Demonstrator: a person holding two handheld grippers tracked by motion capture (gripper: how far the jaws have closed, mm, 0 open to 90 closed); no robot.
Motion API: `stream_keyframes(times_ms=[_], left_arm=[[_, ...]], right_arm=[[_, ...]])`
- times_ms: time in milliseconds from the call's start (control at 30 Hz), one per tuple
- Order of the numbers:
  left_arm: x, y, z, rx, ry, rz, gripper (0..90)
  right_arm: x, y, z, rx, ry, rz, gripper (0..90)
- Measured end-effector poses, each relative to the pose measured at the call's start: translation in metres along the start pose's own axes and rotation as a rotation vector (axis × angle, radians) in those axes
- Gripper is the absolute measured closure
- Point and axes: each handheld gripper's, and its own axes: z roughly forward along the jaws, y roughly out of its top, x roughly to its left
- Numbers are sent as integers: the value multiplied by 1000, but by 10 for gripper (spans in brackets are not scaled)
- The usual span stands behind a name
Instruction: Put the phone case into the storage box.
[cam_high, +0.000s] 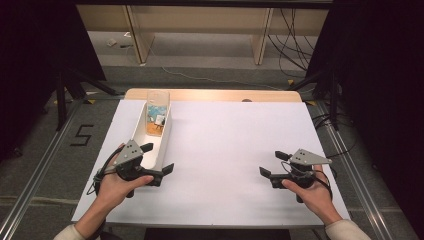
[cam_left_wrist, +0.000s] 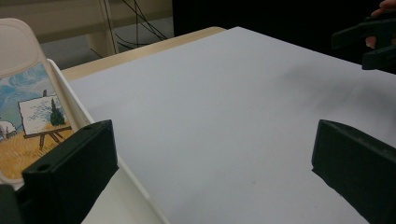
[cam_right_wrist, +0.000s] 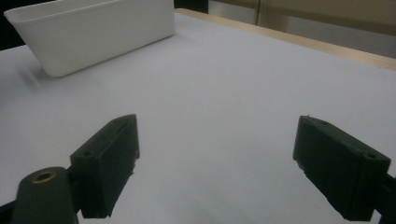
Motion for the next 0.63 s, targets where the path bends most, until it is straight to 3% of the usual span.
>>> stream_keyframes(times_ms=[633], left_arm=[[0,-1,2,12,-3,-3,0]], right_arm=[[-1,0,0,-5,-4,1,154]])
